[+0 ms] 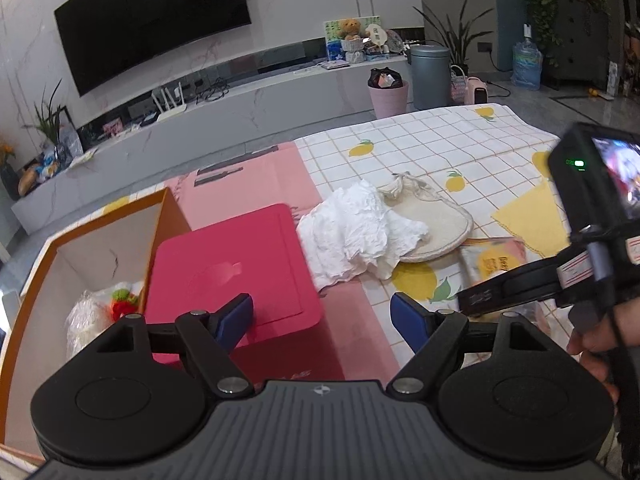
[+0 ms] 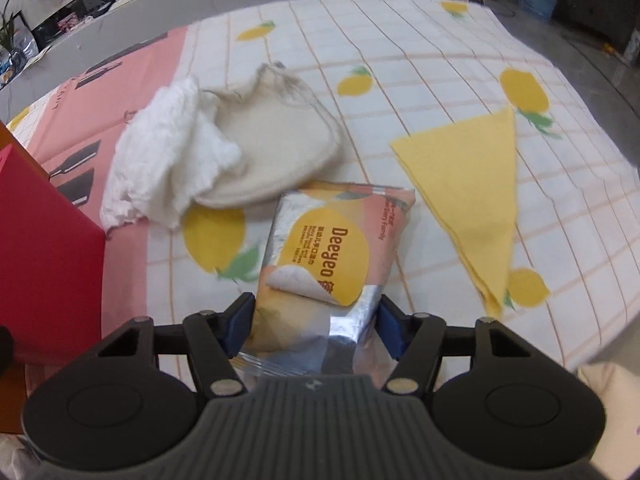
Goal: Organize soft objects
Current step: 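Grasp the yellow Deegeo snack bag with the right tool and lift it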
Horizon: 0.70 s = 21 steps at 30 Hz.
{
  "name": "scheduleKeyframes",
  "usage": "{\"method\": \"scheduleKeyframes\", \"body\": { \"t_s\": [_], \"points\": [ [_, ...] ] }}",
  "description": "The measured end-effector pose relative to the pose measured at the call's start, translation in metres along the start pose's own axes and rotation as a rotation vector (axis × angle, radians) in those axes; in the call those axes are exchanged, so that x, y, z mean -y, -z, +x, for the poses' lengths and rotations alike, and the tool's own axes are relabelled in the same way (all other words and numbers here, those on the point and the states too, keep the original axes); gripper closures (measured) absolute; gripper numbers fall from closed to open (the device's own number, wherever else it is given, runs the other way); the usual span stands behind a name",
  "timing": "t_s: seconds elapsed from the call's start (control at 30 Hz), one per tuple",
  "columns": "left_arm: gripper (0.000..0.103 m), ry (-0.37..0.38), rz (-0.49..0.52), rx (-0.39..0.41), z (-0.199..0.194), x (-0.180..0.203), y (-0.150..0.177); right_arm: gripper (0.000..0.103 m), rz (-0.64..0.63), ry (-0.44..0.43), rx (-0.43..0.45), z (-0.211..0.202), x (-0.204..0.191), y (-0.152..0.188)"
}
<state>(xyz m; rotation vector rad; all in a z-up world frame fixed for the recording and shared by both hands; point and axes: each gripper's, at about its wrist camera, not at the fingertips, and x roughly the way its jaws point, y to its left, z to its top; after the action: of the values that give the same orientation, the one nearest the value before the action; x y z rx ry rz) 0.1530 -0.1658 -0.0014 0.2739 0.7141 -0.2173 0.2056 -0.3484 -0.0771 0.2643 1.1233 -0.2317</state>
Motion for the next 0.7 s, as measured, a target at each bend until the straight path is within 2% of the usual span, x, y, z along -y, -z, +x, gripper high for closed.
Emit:
{"method": "scheduleKeyframes", "body": {
  "t_s": [0.07, 0.13, 0.23, 0.3, 0.37, 0.47, 0.6, 0.7],
  "points": [
    [0.011, 0.015, -0.046, 0.005, -0.004, -0.01, 0.002, 0.034, 0.039, -0.013, -0.01, 0.005, 0.004, -0.003],
    [0.011, 0.038, -0.085, -0.006, -0.007, -0.018, 0.004, 0.029, 0.026, -0.006, -0.005, 0.009, -0.002, -0.007],
    [0.011, 0.055, -0.107, -0.008, -0.012, -0.024, 0.004, 0.028, -0.038, 0.06, 0.011, 0.016, -0.016, -0.01],
    [0.011, 0.03, -0.12, -0.002, -0.016, -0.027, 0.003, 0.03, -0.088, 0.082, 0.033, 0.017, -0.023, -0.009],
    [0.011, 0.018, -0.131, 0.005, -0.019, -0.03, 0.002, 0.042, -0.097, 0.056, 0.048, 0.014, -0.021, -0.008],
    [0.011, 0.021, -0.157, 0.015, -0.025, -0.033, 0.0, 0.05, -0.105, 0.04, 0.058, 0.009, -0.019, -0.009],
    [0.011, 0.039, -0.168, 0.036, -0.032, -0.029, -0.003, 0.055, -0.056, 0.01, 0.064, -0.003, -0.009, -0.013],
    [0.011, 0.052, -0.171, 0.054, -0.035, -0.022, -0.007, 0.055, 0.004, 0.003, 0.118, -0.024, 0.006, -0.018]
  ]
}}
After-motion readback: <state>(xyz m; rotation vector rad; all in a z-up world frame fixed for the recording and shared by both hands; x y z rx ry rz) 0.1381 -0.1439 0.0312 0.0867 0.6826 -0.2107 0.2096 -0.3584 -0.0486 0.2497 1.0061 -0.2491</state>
